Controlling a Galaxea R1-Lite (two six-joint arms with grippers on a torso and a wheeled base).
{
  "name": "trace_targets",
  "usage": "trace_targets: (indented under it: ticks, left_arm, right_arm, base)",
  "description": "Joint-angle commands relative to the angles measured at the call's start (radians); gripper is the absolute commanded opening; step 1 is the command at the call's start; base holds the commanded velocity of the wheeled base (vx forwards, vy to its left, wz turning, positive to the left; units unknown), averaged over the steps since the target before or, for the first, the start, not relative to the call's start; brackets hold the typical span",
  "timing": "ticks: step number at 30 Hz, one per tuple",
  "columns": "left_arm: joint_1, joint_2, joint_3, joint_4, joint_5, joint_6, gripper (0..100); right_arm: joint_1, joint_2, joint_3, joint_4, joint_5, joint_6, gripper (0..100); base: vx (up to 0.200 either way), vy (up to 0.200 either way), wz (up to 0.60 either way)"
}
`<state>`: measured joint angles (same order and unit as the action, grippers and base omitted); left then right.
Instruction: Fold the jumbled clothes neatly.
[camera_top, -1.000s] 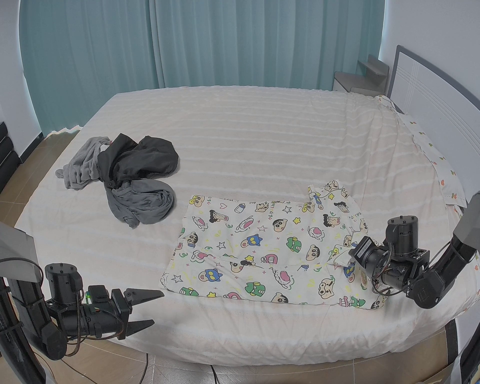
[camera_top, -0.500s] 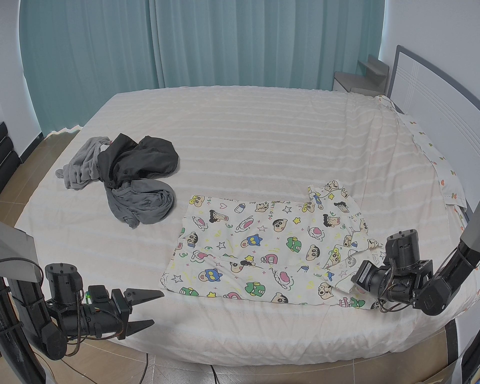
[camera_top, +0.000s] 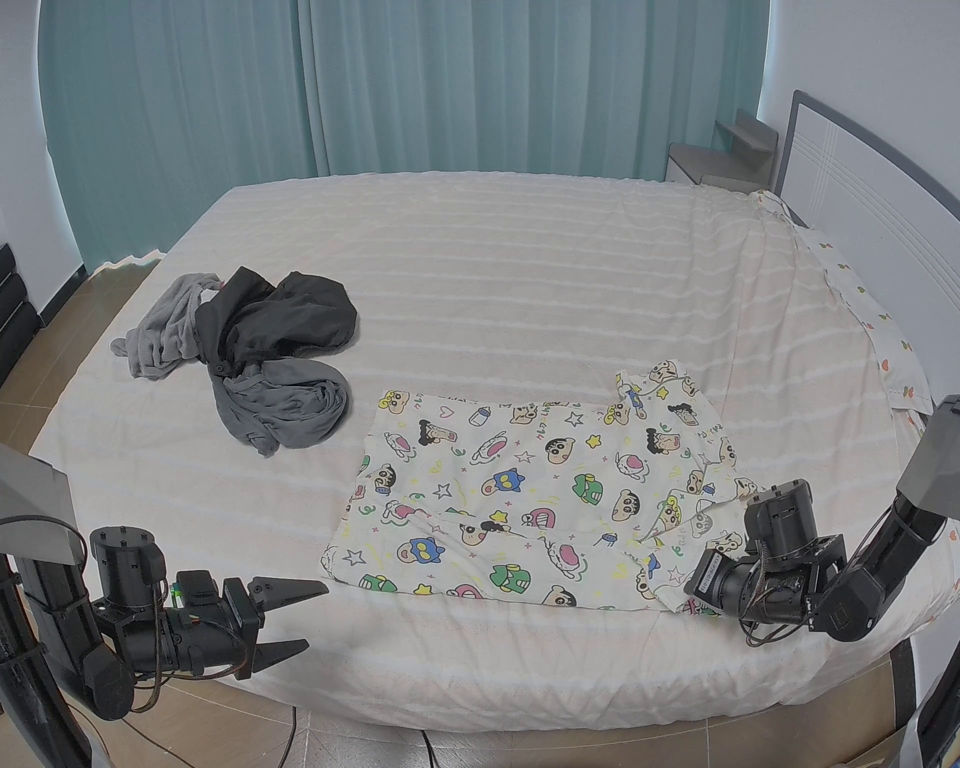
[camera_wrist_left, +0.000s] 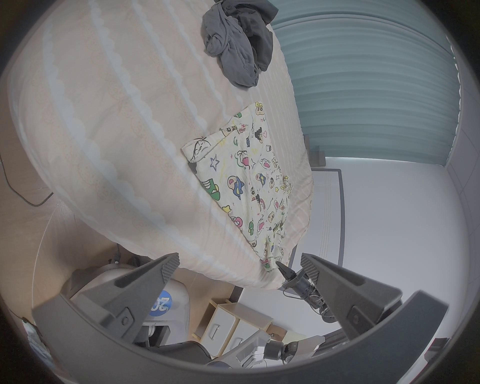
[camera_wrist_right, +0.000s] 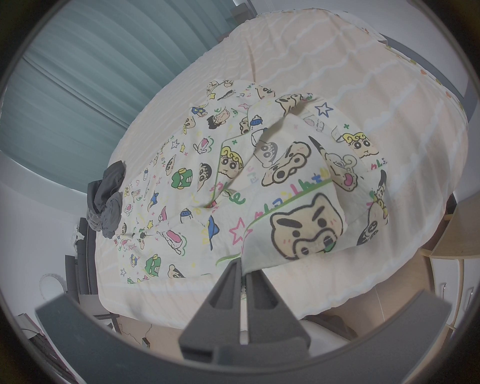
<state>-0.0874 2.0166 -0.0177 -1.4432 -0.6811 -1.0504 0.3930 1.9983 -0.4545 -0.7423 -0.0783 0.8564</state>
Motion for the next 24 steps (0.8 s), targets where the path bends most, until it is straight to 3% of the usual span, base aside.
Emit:
trace_targets:
  ticks: [1, 2, 12, 16, 21, 24]
  left_arm:
    - [0.000, 0.002, 0.010, 0.000, 0.000, 0.000, 100]
    - [0.000, 0.002, 0.010, 0.000, 0.000, 0.000, 100]
    - [0.000, 0.005, 0.010, 0.000, 0.002, 0.000, 100]
    - [0.000, 0.005, 0.010, 0.000, 0.002, 0.000, 100]
    - [-0.002, 0.005, 0.010, 0.000, 0.002, 0.000, 100]
    - [-0.002, 0.005, 0.010, 0.000, 0.002, 0.000, 100]
  right_arm:
    - [0.000, 0.036, 0.003, -0.002, 0.002, 0.003, 0]
    - [0.000, 0.042, 0.005, -0.002, 0.000, 0.003, 100]
    - [-0.005, -0.001, 0.049, -0.005, 0.002, 0.006, 100]
    - [-0.020, -0.105, 0.126, -0.005, 0.048, 0.013, 100]
    - [-0.146, -0.142, 0.160, -0.028, 0.089, -0.003, 100]
    - [-0.241, -0.136, 0.166, -0.086, 0.157, -0.063, 100]
  base:
    - [0.000, 0.000, 0.00]
    - [0.000, 0.000, 0.00]
    - [0.000, 0.000, 0.00]
    - [0.000, 0.000, 0.00]
    - [0.000, 0.000, 0.00]
    - [0.000, 0.000, 0.00]
